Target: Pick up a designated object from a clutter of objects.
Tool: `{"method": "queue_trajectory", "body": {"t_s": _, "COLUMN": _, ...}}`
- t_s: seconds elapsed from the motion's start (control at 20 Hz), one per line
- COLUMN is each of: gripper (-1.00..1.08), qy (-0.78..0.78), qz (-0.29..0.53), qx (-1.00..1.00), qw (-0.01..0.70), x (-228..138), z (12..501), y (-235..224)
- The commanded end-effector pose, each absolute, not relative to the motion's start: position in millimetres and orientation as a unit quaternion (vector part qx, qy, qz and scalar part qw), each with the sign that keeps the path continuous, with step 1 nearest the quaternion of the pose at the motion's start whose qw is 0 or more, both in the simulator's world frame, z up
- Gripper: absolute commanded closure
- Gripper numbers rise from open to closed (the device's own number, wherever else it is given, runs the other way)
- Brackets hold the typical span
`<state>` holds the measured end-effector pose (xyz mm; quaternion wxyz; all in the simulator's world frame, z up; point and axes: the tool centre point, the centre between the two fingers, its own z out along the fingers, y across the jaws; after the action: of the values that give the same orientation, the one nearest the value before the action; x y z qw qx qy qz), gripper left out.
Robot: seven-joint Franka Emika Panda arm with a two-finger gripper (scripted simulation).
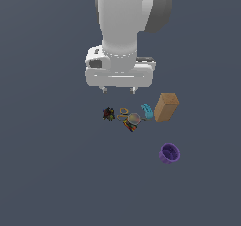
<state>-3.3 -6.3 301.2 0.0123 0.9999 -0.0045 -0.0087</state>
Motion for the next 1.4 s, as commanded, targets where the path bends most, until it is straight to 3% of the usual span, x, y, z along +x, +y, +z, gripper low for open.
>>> {"method": "queue_trajectory", "body": {"t_s": 0.0, "gripper": -0.20, "qy": -0.005, "qz": -0.009, "qx": 1.000, "qw": 0.012, "x": -3.3, "z": 301.2, "y": -6.3}}
{"method": "queue_trajectory", "body": {"t_s": 0.7, "gripper": -0.20, "qy": 0.002, "qz": -0.013, "qx": 1.000, "qw": 0.013, "x": 0.4, "z": 295.8, "y": 0.8}}
{"method": "queue_trajectory", "body": {"t_s": 1.35, "gripper": -0.20, "qy": 0.054, "qz": -0.003, "qx": 0.997, "qw": 0.049, "x": 52.0, "z": 252.9, "y": 57.1}}
